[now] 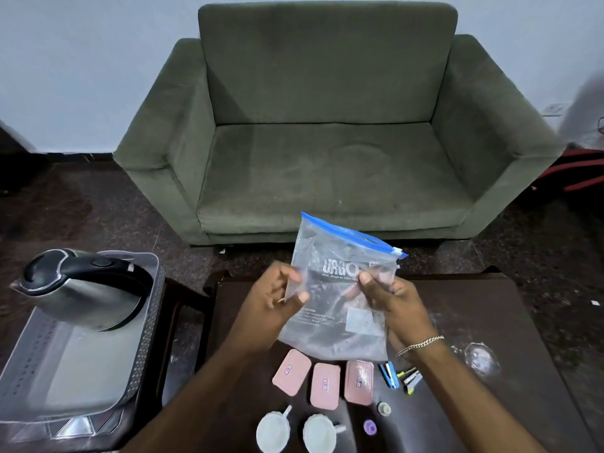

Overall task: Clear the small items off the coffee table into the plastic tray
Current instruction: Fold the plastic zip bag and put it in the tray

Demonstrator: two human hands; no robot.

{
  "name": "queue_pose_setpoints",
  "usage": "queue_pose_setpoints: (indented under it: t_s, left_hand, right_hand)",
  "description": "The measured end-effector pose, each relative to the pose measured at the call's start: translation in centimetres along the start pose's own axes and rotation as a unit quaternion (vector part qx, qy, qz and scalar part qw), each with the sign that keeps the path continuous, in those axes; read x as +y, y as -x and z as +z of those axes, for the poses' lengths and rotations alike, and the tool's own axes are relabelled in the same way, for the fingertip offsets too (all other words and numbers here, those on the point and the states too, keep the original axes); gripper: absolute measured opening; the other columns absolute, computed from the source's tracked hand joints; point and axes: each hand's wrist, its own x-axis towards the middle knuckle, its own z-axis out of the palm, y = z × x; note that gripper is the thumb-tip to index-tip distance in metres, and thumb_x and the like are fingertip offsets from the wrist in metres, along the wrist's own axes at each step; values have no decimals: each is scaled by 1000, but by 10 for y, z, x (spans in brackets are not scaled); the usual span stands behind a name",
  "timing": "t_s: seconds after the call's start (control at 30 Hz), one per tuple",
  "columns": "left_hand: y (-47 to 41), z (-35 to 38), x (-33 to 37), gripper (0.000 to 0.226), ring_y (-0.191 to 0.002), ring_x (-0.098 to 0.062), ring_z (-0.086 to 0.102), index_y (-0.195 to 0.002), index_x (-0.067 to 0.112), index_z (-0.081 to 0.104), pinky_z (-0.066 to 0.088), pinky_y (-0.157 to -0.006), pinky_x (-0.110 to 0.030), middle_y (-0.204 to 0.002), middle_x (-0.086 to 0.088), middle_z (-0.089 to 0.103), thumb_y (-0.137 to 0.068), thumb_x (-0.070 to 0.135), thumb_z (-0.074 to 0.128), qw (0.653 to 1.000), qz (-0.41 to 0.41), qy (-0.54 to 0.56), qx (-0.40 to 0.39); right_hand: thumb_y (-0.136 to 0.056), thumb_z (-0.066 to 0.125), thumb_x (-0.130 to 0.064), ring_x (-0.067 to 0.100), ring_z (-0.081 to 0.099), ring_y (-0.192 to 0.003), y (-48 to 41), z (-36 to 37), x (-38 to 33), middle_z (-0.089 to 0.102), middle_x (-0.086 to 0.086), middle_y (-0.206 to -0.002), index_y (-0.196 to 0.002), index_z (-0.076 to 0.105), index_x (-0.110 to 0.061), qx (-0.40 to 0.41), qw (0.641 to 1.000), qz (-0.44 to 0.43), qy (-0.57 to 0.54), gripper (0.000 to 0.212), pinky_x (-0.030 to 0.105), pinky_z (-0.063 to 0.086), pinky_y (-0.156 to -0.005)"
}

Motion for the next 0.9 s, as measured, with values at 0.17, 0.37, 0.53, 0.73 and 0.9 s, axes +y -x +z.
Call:
queue_pose_setpoints:
  t_s: [0.17,0.37,0.53,0.73,0.9]
  left_hand:
    - [1,0,-12,34,-93,-8,74,-105,19,74,53,-86,-27,-104,2,77,-84,-8,74,999,-20,23,16]
    - [3,-13,-8,69,-125,-18,64,-136,25,65,52,-104,-39,-131,4,62,-78,-13,70,1000,-15,17,3]
    - [-1,-22,-1,42,-102,-21,73,-112,26,76,55,-98,-46,-110,-4,79,-77,2,82,995,-45,58,75]
    - [0,-33,0,52,-87,-25,73,-104,31,74,59,-90,-41,-96,2,78,-80,-14,73,993,-31,-52,99]
    - [15,-66,6,21,-71,-6,56,-70,23,71,46,-68,-17,-86,1,56,-84,11,81,973,26,-182,140]
  right_hand:
    - [-77,78,5,25,71,-80,-1,-12,5,75,20,-99,-144,41,-31,68,998,-6,15,84,45,60,-76]
    - [-75,76,10,16,67,-109,0,-14,7,74,0,-117,-113,74,-28,-21,994,-48,101,54,25,58,-84]
    - [-77,72,15,7,70,-96,-8,-1,1,77,0,-110,-117,72,-15,-37,994,-31,100,50,17,55,-79]
    - [-79,73,11,11,70,-82,-16,21,-5,78,4,-93,-110,73,-9,54,987,-27,151,37,20,58,-78]
    - [-84,75,-15,16,62,-89,-16,50,-6,63,-4,-91,-78,73,-23,56,924,-106,364,10,29,44,-81]
